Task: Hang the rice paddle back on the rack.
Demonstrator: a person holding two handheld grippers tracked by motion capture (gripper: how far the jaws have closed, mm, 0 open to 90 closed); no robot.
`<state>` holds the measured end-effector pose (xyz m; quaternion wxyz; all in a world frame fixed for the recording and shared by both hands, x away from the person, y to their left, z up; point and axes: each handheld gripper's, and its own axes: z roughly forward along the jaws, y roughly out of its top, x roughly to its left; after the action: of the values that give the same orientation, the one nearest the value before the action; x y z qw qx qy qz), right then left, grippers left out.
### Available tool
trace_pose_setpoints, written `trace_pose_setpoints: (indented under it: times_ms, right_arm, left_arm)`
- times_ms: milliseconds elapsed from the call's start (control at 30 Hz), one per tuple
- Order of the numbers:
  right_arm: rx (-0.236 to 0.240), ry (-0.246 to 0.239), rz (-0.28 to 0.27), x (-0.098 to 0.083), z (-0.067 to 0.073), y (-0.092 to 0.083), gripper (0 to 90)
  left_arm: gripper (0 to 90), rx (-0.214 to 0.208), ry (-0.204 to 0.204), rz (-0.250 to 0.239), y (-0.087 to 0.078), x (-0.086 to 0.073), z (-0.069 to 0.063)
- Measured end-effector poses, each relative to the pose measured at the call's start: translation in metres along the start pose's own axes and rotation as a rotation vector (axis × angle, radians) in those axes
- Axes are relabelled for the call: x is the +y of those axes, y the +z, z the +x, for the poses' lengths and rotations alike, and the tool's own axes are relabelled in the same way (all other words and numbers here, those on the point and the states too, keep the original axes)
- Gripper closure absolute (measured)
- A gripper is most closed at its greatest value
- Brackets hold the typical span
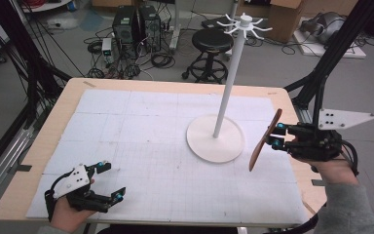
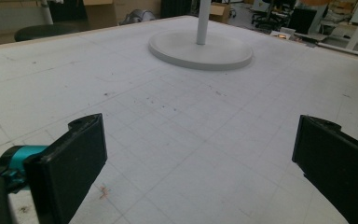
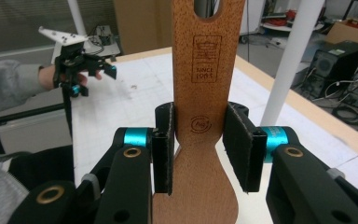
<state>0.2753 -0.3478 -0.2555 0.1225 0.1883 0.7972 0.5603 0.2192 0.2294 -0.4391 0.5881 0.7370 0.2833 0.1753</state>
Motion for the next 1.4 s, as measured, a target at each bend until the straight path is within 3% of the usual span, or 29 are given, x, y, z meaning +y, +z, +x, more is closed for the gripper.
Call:
trace_pose_setpoints:
  times_ms: [367, 600, 1133, 1400]
  right_arm:
    - [-0.020, 0.005, -0.014, 0.021, -0.015, 0.011, 64.4]
    - [-0.038, 0.000, -0.036, 0.042, -0.021, 0.009, 64.4]
    - [-0.126, -0.011, -0.007, 0.087, -0.041, 0.015, 64.4]
    - [-0.136, -0.017, -0.008, 0.098, -0.045, 0.021, 64.4]
  left_arm:
    - [3.4, 0.003, -0.004, -0.004, -0.003, 0.000, 0.000]
    - [3.4, 0.003, -0.010, -0.005, -0.003, -0.001, 0.000]
    - [3.4, 0.009, -0.011, -0.006, -0.006, -0.002, 0.001]
    - [3.4, 0.016, -0.017, -0.007, -0.011, -0.003, 0.000]
